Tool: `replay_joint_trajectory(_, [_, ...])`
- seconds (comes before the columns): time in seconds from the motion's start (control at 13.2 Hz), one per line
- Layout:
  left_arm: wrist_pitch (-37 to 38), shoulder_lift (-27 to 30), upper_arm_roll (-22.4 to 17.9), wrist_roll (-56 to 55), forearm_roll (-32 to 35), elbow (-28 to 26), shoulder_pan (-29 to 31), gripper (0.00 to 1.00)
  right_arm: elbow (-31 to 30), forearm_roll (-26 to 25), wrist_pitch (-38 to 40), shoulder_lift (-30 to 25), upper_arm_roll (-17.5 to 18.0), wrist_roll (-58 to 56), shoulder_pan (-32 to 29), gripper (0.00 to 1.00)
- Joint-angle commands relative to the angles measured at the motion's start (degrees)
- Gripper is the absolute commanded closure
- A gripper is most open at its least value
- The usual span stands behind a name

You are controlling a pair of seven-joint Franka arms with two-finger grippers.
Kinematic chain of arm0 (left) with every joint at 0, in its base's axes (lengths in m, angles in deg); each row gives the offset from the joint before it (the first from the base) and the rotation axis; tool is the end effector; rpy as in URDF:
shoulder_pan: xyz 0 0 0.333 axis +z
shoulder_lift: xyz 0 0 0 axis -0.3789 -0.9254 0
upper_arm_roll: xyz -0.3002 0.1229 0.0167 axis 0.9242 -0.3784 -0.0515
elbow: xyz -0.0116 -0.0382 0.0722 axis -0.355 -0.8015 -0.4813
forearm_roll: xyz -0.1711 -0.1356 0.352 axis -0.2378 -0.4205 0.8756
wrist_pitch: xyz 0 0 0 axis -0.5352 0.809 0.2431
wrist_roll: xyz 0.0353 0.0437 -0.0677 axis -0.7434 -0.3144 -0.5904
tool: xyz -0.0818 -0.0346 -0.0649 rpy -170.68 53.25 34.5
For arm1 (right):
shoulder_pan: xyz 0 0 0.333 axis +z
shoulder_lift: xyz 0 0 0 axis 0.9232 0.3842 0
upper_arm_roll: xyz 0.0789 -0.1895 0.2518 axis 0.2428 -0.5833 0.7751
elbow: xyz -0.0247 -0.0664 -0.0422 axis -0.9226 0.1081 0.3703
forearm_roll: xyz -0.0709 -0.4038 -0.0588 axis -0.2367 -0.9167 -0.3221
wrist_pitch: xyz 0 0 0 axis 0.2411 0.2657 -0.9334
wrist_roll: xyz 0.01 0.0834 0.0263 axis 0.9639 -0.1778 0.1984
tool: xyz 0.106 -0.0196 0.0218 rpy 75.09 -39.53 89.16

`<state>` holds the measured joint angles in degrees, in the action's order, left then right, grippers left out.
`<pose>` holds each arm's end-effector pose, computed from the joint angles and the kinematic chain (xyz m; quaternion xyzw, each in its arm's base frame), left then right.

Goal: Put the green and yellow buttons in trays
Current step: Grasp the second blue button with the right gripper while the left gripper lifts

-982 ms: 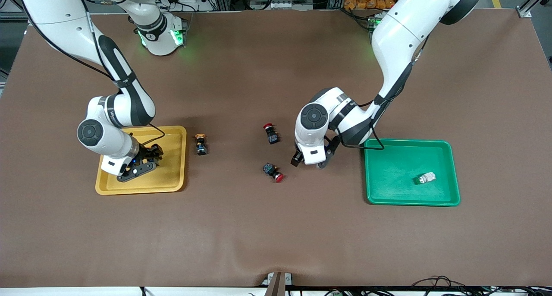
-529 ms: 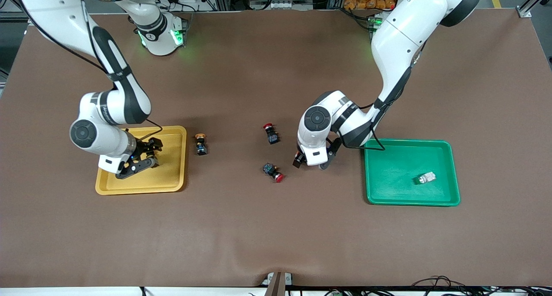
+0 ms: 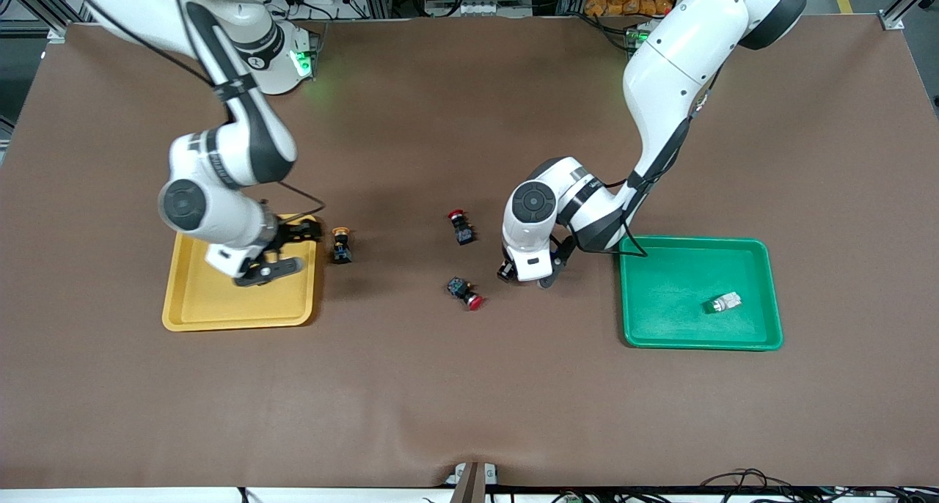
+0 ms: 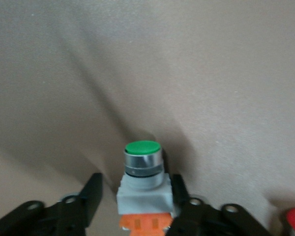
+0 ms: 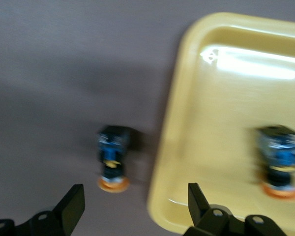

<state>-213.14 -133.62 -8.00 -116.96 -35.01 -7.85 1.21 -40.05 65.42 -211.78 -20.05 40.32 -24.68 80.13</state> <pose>0.5552 -0.4486 0.1623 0.8813 0.4724 -0.0067 0.0078 0.5724 0.1805 0.2593 -0.9893 -0.1169 0.0675 0.0560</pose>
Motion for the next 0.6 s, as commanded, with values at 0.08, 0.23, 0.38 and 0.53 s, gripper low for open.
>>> replay_joint_trajectory(0.08, [-0.8,0.6,-0.6,-2.4,1.8,-0.2,-0.3,1.00,-1.8,1.6,-5.3,1.9,-0.6,4.8,3.8,0.07])
replay_joint_trajectory(0.23, [-0.3,2.0,-0.7,-2.0,1.8,0.8,0.5,1.00,-1.9,1.6,-6.8,3.1,-0.6,4.8,4.1,0.07])
replay_joint_trajectory(0.38, [2.9,4.7,-0.5,-1.7,1.8,3.3,2.8,1.00,-2.1,1.6,-9.6,5.1,-0.6,4.8,4.4,0.07])
replay_joint_trajectory(0.53, [7.7,8.5,-0.2,1.3,1.8,5.5,5.4,1.00,-2.1,1.5,-10.1,5.5,-0.6,4.8,4.5,0.07])
